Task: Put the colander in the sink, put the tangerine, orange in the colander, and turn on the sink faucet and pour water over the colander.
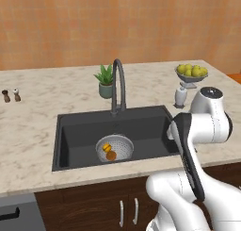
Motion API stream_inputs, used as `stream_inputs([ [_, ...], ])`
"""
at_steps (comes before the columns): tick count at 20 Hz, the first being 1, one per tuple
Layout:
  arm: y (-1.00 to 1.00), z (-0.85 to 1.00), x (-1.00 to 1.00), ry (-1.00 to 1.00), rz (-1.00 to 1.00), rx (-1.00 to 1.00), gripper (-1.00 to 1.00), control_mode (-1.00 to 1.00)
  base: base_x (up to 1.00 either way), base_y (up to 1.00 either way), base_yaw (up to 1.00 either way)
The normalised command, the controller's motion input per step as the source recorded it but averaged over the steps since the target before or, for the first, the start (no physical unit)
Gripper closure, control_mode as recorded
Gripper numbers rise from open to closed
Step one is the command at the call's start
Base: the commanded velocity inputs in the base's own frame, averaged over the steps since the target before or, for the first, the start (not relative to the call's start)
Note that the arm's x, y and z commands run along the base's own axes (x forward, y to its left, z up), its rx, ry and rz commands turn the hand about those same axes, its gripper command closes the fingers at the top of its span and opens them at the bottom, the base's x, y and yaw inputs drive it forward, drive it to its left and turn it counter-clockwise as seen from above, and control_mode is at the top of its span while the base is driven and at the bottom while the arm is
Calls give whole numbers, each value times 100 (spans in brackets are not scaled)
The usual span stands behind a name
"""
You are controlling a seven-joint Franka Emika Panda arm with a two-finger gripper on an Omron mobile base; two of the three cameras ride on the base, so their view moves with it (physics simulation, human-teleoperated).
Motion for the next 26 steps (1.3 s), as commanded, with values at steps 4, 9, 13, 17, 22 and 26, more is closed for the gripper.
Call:
stream_inputs([
  [4, 0, 0, 0, 0, 0, 0, -100, 100, 0, 0, 0],
  [9, 0, 0, 0, 0, 0, 0, -100, 100, 0, 0, 0],
  [13, -9, -2, -5, 0, -2, 3, -100, -100, 0, 0, 0],
  [17, -3, -1, 21, -27, 27, 22, -100, -100, 0, 0, 0],
  [22, 0, 0, 43, -68, 62, 11, -100, -100, 0, 0, 0],
  [26, 10, 0, 49, -76, 57, 0, -100, -100, 0, 0, 0],
])
